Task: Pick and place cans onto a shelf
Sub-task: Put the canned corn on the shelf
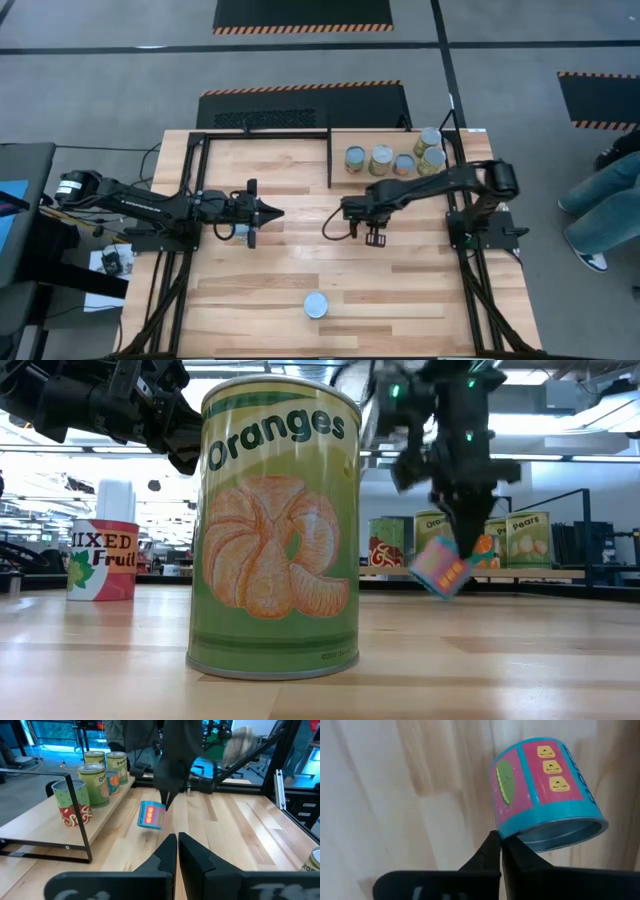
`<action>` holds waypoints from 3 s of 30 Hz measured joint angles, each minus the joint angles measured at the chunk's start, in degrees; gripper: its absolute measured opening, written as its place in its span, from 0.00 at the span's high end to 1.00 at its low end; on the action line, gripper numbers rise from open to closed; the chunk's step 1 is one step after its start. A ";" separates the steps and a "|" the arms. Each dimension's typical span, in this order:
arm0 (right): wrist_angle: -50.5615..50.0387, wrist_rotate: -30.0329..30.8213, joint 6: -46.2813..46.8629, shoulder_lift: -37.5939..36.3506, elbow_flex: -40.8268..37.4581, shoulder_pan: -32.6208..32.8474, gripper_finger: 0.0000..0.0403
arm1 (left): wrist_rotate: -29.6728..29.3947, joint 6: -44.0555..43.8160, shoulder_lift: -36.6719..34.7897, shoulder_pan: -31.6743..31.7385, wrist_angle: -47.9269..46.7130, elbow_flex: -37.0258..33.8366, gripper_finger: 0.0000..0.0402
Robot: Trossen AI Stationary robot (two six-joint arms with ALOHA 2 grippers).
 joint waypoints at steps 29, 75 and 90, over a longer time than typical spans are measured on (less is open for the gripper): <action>-18.14 -9.14 -5.07 4.75 6.82 -0.88 0.97 | 0.00 0.10 0.00 0.00 -0.30 0.00 0.98; 21.87 10.83 14.18 -33.27 -23.78 12.24 0.71 | 0.44 0.18 -0.02 0.00 -0.28 0.04 0.98; 18.72 9.51 9.38 -17.90 -23.75 7.01 0.54 | 0.39 0.20 -0.02 0.00 -0.57 0.04 0.98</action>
